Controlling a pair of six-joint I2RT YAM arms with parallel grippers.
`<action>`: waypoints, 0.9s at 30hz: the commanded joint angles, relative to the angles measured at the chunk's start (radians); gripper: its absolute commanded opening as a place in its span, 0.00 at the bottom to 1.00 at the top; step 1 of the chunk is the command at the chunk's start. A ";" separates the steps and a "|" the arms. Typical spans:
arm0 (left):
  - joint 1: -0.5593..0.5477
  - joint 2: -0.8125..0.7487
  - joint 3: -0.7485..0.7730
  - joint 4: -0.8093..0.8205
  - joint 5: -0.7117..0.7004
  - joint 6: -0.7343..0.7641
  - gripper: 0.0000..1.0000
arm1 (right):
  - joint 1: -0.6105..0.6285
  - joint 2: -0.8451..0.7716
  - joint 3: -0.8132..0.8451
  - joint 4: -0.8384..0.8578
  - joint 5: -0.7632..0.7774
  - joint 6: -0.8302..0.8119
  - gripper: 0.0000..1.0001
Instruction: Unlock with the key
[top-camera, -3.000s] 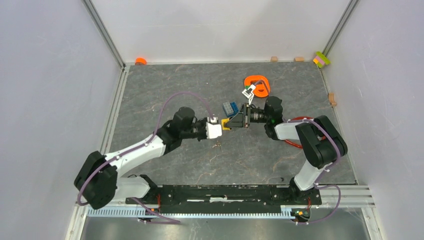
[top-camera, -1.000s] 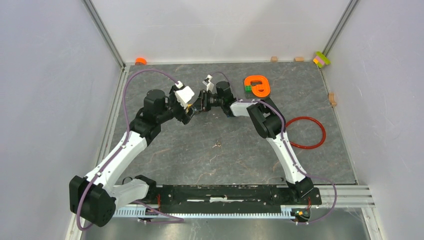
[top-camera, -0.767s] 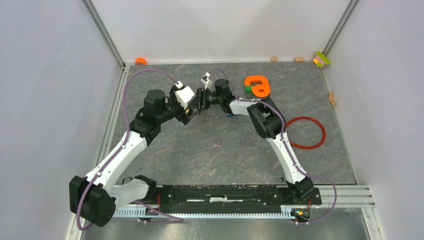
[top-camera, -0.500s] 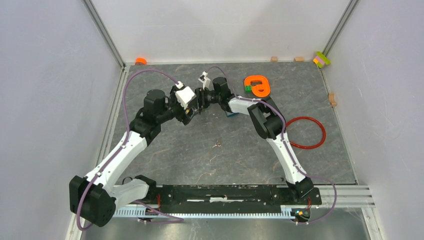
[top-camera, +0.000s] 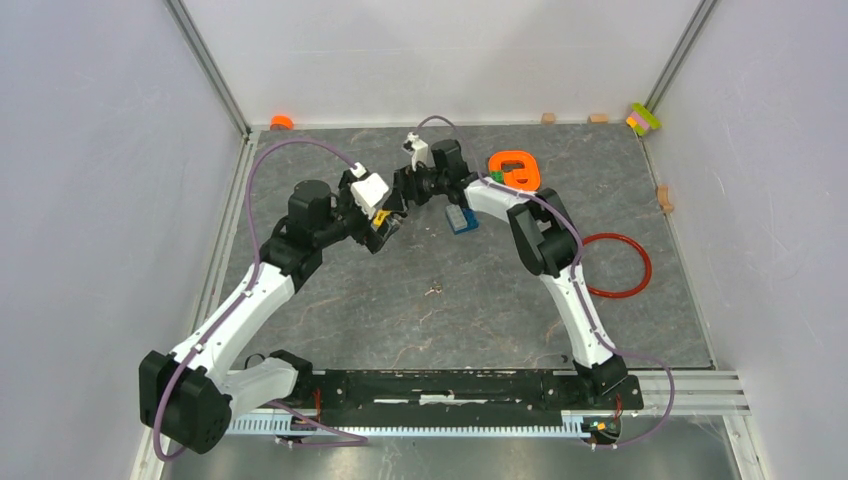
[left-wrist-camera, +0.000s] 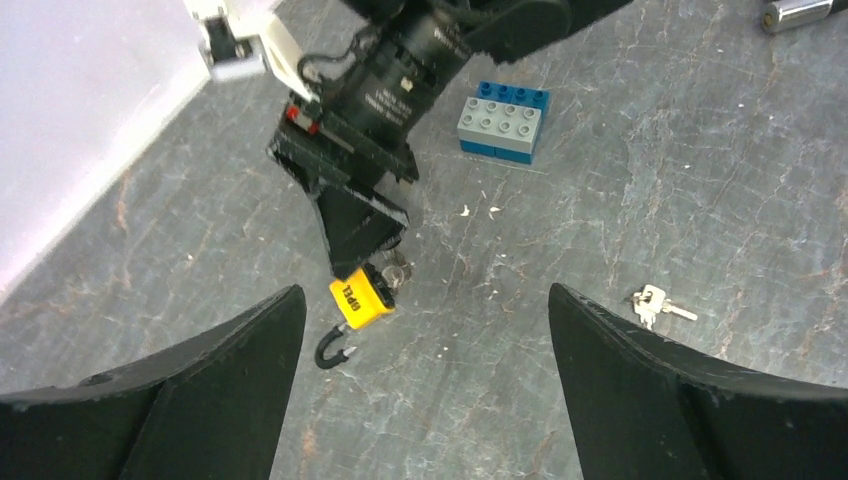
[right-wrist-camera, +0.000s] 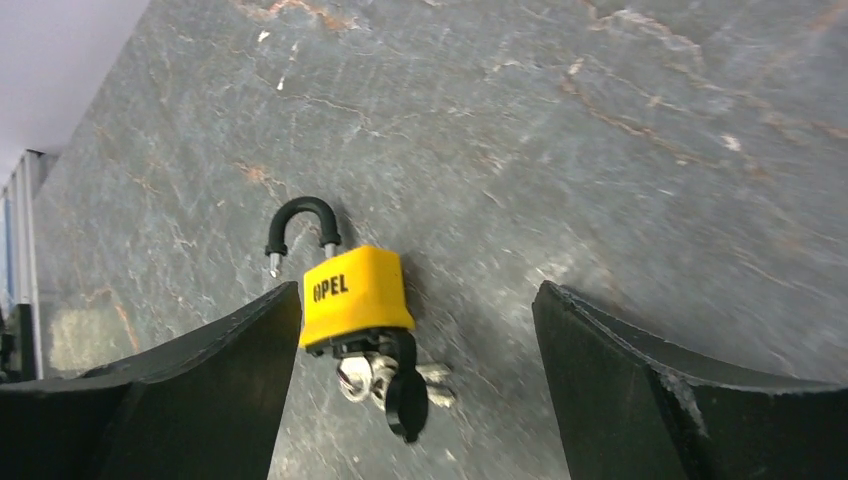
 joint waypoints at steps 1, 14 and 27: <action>0.007 -0.012 -0.021 0.050 -0.058 -0.081 1.00 | -0.029 -0.160 -0.031 -0.061 0.036 -0.129 0.91; 0.014 -0.001 0.044 -0.007 -0.137 -0.183 1.00 | -0.210 -0.682 -0.436 -0.187 0.130 -0.443 0.98; 0.014 -0.039 0.094 -0.231 0.024 -0.162 1.00 | -0.459 -1.201 -0.815 -0.619 0.254 -0.914 0.98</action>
